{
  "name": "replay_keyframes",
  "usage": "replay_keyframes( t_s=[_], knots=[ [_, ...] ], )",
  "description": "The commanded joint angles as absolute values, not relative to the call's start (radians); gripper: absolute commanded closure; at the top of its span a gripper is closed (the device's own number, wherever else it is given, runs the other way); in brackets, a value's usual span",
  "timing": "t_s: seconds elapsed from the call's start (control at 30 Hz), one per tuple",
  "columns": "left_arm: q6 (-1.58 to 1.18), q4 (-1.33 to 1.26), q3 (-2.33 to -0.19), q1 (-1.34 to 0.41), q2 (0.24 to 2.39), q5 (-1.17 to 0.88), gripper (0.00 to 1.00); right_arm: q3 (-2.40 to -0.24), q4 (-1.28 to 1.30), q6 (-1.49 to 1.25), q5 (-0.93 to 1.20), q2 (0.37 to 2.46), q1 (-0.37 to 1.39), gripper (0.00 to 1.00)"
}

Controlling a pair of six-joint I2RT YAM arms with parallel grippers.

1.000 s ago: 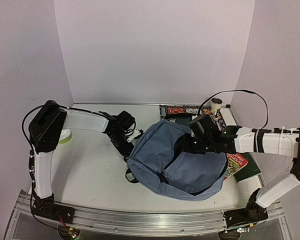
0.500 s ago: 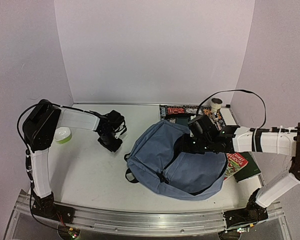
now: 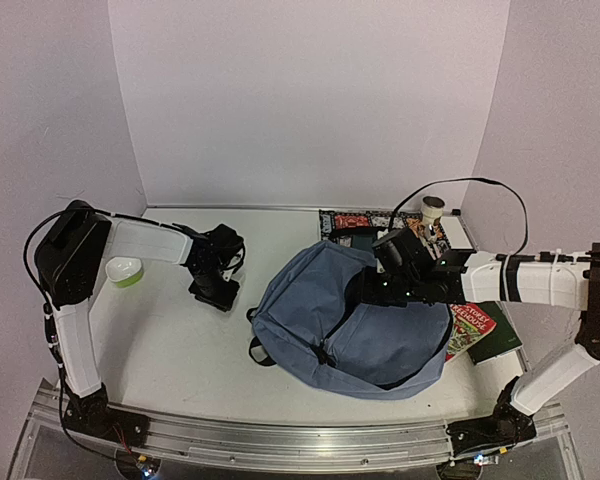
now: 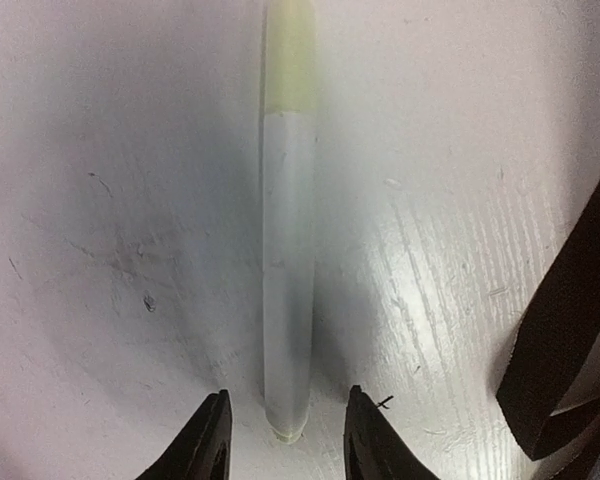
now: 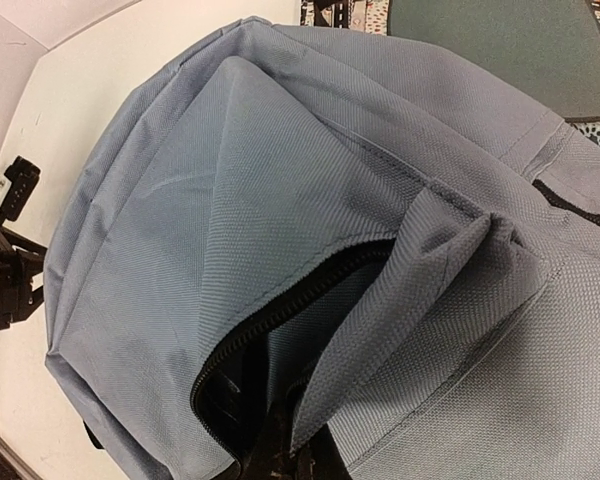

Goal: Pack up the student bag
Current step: Adjust the pen at the center of the board, then pick up the pen at the center of the board.

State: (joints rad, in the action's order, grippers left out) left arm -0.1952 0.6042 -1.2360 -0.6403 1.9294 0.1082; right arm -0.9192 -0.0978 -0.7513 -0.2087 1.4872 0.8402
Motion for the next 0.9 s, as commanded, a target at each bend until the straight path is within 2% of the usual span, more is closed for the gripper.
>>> replay_keyframes(
  t_s=[0.0,0.3,0.4,0.63,0.73,0.87],
  knots=[
    [-0.197,0.601,-1.353,-0.637,1.975,0.140,0.58,-0.968,-0.130,-0.737,-0.205,1.493,0.839,1.00],
    [-0.157,0.618,-1.444,-0.594,2.103,0.139,0.60,-0.956,-0.140,-0.745,-0.205,1.476,0.839,1.00],
    [-0.156,0.624,-1.436,-0.591,2.106,0.125,0.67,-0.953,-0.141,-0.745,-0.204,1.470,0.840,1.00],
    [-0.179,0.626,-1.409,-0.591,2.055,0.072,0.94,-0.965,-0.145,-0.729,-0.189,1.474,0.840,1.00],
    [-0.199,0.626,-1.404,-0.591,1.993,0.058,1.00,-0.982,-0.146,-0.717,-0.179,1.478,0.840,1.00],
    [-0.235,0.628,-1.413,-0.591,1.913,0.017,1.00,-1.005,-0.146,-0.702,-0.163,1.478,0.841,1.00]
  ],
)
